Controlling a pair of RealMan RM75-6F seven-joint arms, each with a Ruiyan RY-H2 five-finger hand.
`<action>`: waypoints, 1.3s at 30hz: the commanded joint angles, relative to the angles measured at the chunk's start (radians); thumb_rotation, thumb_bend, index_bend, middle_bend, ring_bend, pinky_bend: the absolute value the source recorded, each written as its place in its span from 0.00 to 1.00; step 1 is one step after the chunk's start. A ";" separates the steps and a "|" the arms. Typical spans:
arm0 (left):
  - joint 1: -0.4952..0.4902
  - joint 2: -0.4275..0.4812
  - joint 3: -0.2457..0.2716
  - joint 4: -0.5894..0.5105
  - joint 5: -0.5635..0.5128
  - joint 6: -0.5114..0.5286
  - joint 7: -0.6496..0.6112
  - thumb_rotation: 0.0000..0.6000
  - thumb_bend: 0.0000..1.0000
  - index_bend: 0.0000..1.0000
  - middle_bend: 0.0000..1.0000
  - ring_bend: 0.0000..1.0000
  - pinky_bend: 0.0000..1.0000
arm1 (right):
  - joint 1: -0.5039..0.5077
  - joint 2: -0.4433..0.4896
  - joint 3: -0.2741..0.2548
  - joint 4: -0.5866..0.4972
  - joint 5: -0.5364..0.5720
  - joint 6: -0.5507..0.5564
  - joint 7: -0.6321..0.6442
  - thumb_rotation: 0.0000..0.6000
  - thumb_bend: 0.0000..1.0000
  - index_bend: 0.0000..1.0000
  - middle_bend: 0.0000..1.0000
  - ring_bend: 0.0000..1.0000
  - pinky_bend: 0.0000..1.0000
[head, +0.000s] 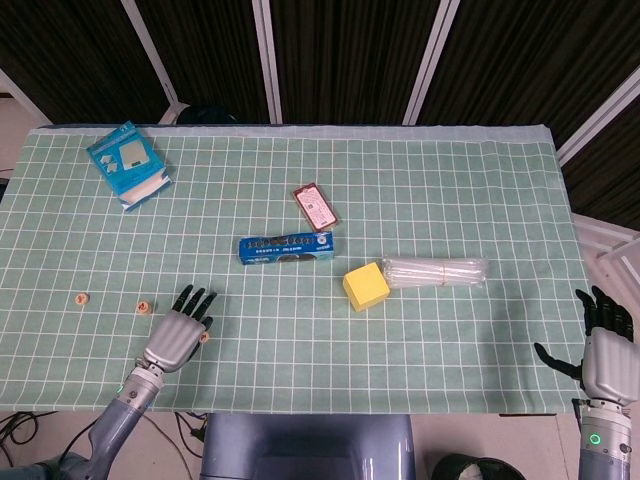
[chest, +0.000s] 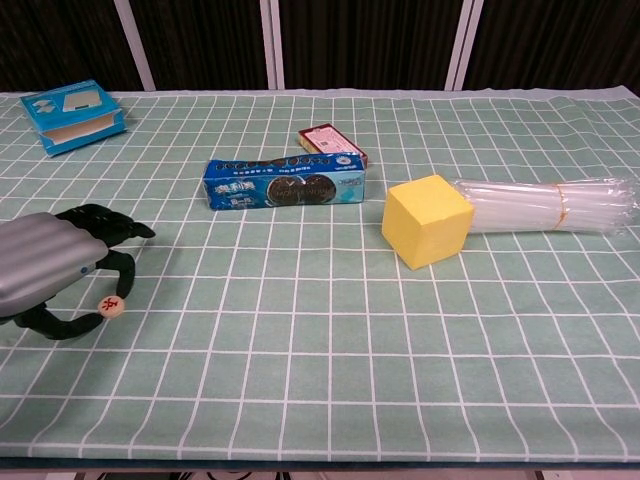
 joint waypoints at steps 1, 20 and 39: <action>0.000 0.000 0.001 0.001 0.001 0.001 -0.002 1.00 0.34 0.49 0.07 0.00 0.00 | 0.000 0.000 0.000 -0.001 0.001 -0.001 0.002 1.00 0.27 0.12 0.05 0.01 0.00; 0.033 0.138 -0.054 -0.007 -0.044 0.059 -0.136 1.00 0.34 0.49 0.08 0.00 0.00 | -0.001 0.001 -0.001 -0.006 0.002 -0.002 0.003 1.00 0.27 0.12 0.05 0.01 0.00; 0.045 0.156 -0.078 0.117 -0.093 0.028 -0.268 1.00 0.34 0.49 0.08 0.00 0.00 | 0.001 -0.002 -0.002 -0.006 0.004 -0.001 -0.005 1.00 0.27 0.12 0.05 0.01 0.00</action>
